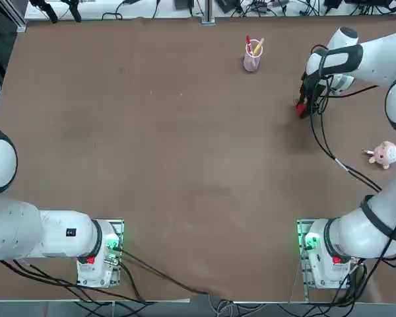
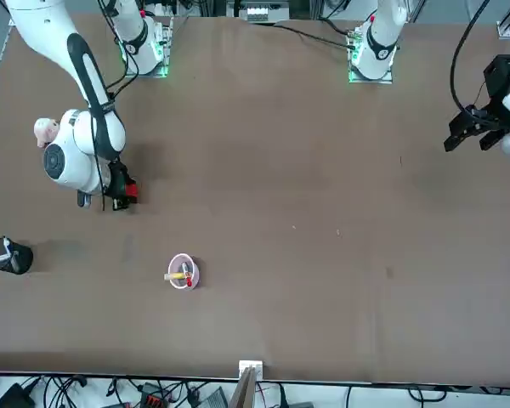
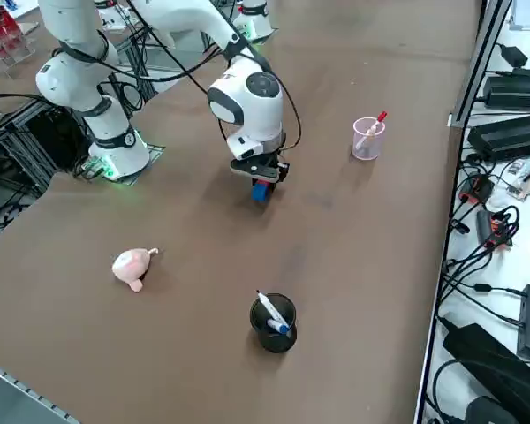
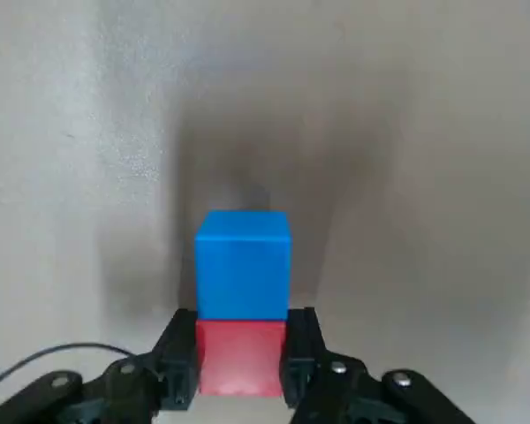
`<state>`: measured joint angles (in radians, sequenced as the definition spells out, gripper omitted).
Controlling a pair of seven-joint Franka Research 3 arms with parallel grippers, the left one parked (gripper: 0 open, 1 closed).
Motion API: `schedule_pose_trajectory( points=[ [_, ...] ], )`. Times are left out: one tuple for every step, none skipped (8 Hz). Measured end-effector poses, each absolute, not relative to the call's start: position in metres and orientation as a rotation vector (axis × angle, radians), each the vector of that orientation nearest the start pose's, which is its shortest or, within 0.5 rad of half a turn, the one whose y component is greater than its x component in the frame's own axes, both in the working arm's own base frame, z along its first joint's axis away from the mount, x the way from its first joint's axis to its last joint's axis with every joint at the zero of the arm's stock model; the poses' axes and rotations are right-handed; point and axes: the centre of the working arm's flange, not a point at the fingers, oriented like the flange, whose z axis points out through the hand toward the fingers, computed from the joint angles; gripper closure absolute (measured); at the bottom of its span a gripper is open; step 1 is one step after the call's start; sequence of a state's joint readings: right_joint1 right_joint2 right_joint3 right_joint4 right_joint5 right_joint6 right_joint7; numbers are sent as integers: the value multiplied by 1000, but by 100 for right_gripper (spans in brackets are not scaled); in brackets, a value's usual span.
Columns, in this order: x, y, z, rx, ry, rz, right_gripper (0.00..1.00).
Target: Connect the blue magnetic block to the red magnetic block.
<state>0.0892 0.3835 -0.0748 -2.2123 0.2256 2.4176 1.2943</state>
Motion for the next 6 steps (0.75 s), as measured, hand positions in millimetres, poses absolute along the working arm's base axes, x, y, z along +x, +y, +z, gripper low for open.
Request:
schedule_pose_trajectory(
  points=[
    [533, 7, 190, -2345, 2099, 317, 53],
    [533, 7, 190, -2342, 2100, 317, 52],
    [533, 7, 190, -2338, 2102, 318, 40],
    [534, 7, 193, -2335, 2100, 312, 22],
    [538, 8, 201, -2332, 2087, 290, 5],
    [545, 9, 219, -2331, 2060, 264, 0]
  ],
)
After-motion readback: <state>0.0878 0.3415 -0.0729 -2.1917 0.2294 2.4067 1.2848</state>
